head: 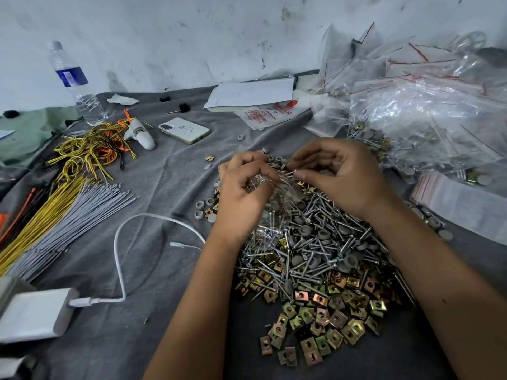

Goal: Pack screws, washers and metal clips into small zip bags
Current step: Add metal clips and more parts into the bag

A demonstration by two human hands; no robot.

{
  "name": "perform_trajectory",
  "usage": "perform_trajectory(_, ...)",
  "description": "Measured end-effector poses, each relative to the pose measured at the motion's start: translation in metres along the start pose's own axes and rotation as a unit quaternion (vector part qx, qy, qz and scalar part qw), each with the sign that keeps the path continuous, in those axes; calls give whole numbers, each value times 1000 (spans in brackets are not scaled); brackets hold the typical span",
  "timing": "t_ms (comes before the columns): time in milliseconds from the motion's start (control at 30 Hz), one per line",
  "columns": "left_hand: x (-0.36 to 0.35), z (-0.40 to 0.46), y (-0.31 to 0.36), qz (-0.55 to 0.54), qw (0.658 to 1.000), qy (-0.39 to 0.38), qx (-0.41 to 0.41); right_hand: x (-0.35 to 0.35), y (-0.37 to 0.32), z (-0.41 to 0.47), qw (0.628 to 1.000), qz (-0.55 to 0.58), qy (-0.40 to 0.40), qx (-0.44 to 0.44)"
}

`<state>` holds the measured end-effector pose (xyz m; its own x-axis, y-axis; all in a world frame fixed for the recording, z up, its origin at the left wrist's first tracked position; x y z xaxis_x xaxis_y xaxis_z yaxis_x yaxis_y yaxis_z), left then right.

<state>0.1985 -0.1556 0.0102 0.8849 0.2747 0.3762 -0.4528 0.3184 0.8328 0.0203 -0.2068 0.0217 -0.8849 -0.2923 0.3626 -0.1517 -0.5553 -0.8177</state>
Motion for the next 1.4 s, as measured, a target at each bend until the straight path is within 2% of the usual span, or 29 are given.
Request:
perform_trajectory(100,0,1,-1,-12,1000,2,0,11,4,0,998,3,59,-19)
perform_trajectory(167,0,1,-2,-24,1000,4,2,14,6,-1,996,-51,63,-27)
perform_trajectory(233,1,1,-3,-40,999,4,5,11,8,-1,986,-164,4,-38)
perform_trajectory(333,2,0,-5,-53,998,9,11,-4,19,-3,928,-337,-140,-74)
perform_trajectory(367,2,0,-5,-60,998,10,16,-7,23,-3,911,-364,-170,-97)
perform_trajectory(433,2,-1,-5,-68,997,9,22,-9,23,-3,900,-377,-189,-114)
perform_trajectory(667,4,-2,-6,-72,997,16,31,-12,19,-4,926,-322,-178,-84)
perform_trajectory(833,3,0,-7,-68,997,5,31,0,15,-2,975,-197,-67,-72)
perform_trajectory(1000,3,1,-8,-48,998,0,31,4,16,-1,976,-202,-31,-70)
perform_trajectory(1167,3,3,-10,-89,995,-23,37,6,3,-1,997,-65,43,-28)
perform_trajectory(1267,0,3,-10,-107,992,-50,35,1,-1,-1,998,-35,45,-17)
perform_trajectory(1400,-4,1,-9,-164,981,-96,38,-4,-3,-2,999,-43,7,-20)
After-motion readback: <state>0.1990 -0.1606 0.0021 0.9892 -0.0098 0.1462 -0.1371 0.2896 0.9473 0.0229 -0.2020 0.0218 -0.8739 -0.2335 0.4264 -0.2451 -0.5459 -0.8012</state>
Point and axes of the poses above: each hand's wrist, its own z-axis towards the middle knuckle, its own x-axis out of the back of the hand, y = z × x, the point moved 5 cm from there along z, towards the middle knuckle, and after that the axes turned 4 degrees about -y, right-handed, at the moved point
